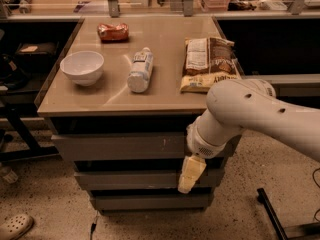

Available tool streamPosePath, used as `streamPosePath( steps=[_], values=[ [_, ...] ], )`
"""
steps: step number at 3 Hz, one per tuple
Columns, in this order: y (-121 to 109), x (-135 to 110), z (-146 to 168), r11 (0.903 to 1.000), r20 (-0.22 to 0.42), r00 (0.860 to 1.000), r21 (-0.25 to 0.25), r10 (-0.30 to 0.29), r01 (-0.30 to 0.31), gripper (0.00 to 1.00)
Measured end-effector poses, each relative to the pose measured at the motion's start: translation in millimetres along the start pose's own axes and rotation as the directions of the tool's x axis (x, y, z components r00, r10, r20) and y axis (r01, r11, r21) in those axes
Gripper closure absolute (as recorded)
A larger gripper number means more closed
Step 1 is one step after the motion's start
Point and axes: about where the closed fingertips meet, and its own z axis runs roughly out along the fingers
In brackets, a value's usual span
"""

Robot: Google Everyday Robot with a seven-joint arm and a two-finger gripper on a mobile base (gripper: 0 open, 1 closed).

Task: Open top drawer

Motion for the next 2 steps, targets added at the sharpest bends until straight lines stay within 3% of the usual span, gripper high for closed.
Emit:
streamPosePath(
  steps=[2],
  values=[
    [-29.5, 1.4, 27.9, 0.9998, 0.001, 1.0, 0.012, -0.015, 0.015, 0.0]
  ],
)
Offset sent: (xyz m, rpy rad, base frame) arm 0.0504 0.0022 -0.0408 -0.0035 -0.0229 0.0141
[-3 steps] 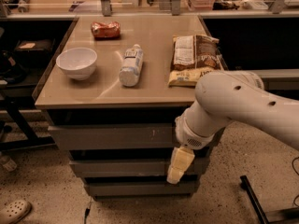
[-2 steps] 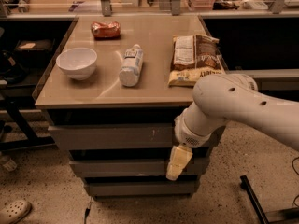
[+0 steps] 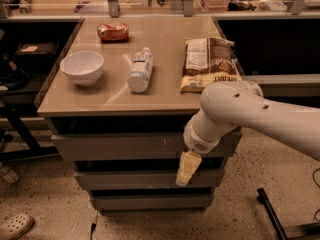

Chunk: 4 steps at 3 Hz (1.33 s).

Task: Open top drawer

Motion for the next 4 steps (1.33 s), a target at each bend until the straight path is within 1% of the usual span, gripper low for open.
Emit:
streamPosePath(
  steps=[1, 2, 3, 4],
  values=[
    [-4.1, 2.4, 18.6, 0.9999, -0.002, 1.0, -0.014, -0.002, 0.002, 0.0],
    [0.0, 8.7, 34.0, 0.999, -0.02, 1.0, -0.045, -0.005, 0.004, 0.0],
    [-0.1, 7.6, 30.9, 0.999, -0.02, 1.0, -0.045, -0.005, 0.004, 0.0],
    [8.9, 13.9, 26.2, 0.9978, -0.028, 1.0, -0.066, -0.001, -0.001, 0.0]
  ],
)
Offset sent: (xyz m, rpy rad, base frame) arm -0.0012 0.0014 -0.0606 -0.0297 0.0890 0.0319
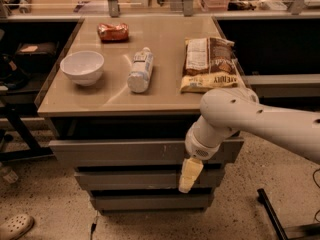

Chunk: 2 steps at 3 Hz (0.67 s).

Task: Open top drawer

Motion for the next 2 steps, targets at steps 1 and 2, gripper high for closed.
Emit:
streamPosePath(
  steps=[1, 2],
  values=[
    [40.6, 26.7, -22.4, 0.9973, -0.013, 0.999, -0.066, 0.031, -0.032, 0.0],
    [82.3, 52.3, -46.5, 0.9896, -0.027, 0.998, -0.129, 0.06, -0.063, 0.0]
  ],
)
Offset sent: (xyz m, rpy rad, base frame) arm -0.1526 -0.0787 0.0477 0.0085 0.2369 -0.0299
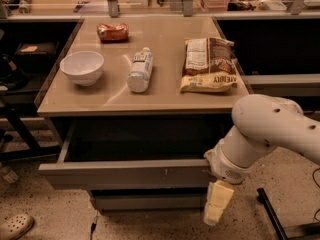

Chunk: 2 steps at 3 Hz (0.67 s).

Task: Open top drawer

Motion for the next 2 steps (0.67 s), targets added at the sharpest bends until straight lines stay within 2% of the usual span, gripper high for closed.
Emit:
streamPosePath(
  steps=[2],
  values=[
    [49.2, 30.0, -15.2, 0.996, -0.002, 0.999, -0.08, 0.039, -0.039, 0.0]
  ],
)
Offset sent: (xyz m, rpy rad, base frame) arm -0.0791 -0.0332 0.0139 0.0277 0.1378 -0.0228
